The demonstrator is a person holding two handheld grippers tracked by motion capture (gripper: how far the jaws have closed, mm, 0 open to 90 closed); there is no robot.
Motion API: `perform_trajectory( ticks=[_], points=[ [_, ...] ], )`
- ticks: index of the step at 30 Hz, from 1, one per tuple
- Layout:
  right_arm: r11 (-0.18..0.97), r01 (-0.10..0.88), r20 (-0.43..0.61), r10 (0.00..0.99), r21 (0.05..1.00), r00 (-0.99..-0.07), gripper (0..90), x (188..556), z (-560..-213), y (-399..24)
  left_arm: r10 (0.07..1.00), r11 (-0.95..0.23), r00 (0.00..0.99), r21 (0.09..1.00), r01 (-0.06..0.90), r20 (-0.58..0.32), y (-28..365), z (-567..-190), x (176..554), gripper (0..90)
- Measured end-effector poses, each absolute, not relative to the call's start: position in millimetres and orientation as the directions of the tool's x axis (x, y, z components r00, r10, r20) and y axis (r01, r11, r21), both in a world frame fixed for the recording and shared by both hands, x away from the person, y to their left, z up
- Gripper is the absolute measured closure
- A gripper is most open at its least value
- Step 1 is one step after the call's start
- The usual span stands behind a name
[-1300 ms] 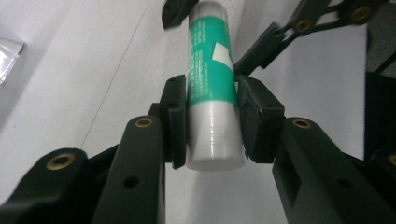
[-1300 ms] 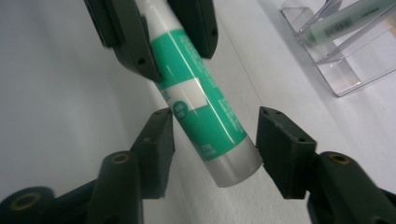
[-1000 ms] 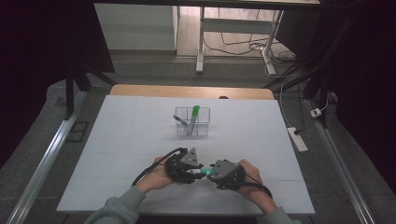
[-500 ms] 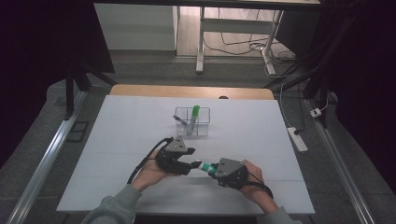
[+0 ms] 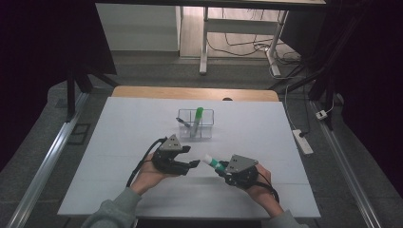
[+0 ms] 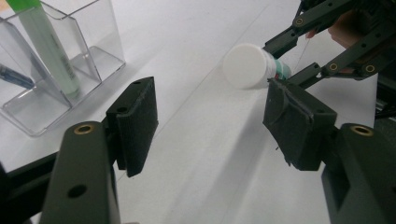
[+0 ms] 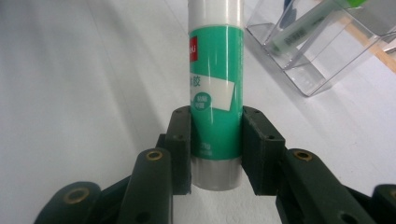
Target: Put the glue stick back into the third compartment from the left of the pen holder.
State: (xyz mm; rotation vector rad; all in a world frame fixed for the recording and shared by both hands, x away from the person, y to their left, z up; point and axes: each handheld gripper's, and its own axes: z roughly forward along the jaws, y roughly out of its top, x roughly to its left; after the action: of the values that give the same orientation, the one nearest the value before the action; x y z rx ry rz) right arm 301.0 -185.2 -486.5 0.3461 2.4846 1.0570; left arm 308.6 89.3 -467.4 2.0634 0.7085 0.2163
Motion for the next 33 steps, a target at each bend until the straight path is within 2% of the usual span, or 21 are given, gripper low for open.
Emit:
perform_trajectory(
  ticks=[12, 23, 33],
  points=[
    [0.65, 0.073, -0.262, 0.404, 0.757, -0.876, 65.7, 300.6, -486.2, -184.7, 0.572, -0.386, 0.806, 0.817, 0.428, -0.152, 89.3, -470.2, 311.0, 31.7],
    [0.642, 0.049, -0.268, 0.387, 0.765, -0.882, 65.7, 296.3, -487.6, -176.8, 0.539, -0.375, 0.821, 0.818, 0.436, -0.191, 77.2, -475.1, 310.7, 28.5],
    [0.638, 0.028, -0.269, 0.363, 0.769, -0.892, 65.7, 292.5, -488.9, -171.2, 0.512, -0.363, 0.827, 0.815, 0.453, -0.232, 70.9, -481.6, 311.8, 32.1]
  ],
)
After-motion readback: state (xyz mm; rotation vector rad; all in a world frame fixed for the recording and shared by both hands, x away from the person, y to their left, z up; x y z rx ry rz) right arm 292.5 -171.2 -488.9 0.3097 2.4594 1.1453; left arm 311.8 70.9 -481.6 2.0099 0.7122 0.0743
